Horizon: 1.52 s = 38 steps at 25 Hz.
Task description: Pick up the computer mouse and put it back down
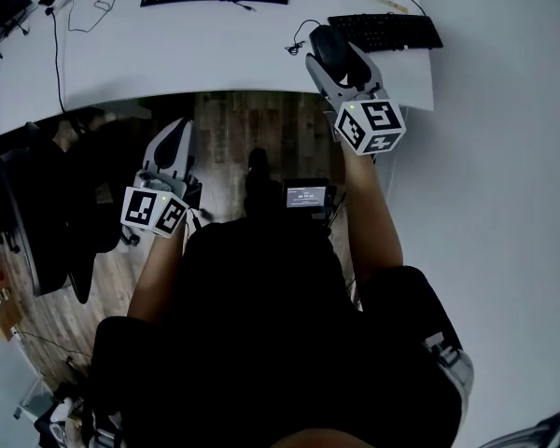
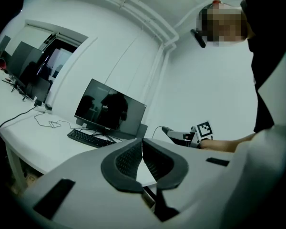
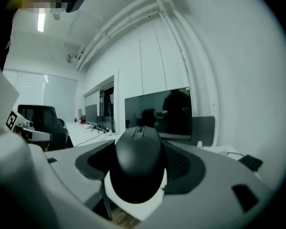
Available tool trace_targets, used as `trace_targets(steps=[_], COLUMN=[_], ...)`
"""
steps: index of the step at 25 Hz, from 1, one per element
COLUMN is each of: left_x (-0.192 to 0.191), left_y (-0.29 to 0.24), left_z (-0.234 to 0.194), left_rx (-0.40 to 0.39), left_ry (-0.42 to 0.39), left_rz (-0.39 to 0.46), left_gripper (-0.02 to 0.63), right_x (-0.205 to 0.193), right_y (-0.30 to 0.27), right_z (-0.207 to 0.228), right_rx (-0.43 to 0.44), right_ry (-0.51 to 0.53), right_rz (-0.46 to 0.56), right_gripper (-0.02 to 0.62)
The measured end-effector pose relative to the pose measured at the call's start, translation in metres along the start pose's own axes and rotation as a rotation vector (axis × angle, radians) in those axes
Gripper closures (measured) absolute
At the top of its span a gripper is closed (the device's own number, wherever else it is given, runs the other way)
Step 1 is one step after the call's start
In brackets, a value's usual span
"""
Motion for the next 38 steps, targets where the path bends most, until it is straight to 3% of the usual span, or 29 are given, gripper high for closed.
trace_targets(steps=[10,20,29,38], left_x=[0.051,0.050,0.044,0.036], left_y=[0.103,0.192,0.215,0.188], left_z=[-0.004,0.007,0.015,0.012], left_rx=[-0.011,-0.034,-0.054,-0.030], left_ry=[-0.099,-0.091,-0.094,-0.085], left_rz=[0.092,0.093,0.076,0.056], left_gripper=[0.611,0.611,0.611,0.611], right_x=[0.069,0.072,0.064,0.059], right_y=[0.123,0.211,0.224,0.197], right_z=[-0.107,-0.205,-0.224,-0.194], right_rx=[-0.019,0.003,0.006,0.022], right_ry=[0.048,0.014,0.005,0.000], right_rz=[0.199,0.223,0.241,0.225], right_gripper=[0.284,0.284,0.284,0.284])
Point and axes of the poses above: the fingertips, and each gripper's own axes: y backward along the fingers, z to its right, x out of its top, the point moved 5 cm from there along y, backward along the fingers, and after that the axes turned 5 degrees about z, right-handed, at the moved point
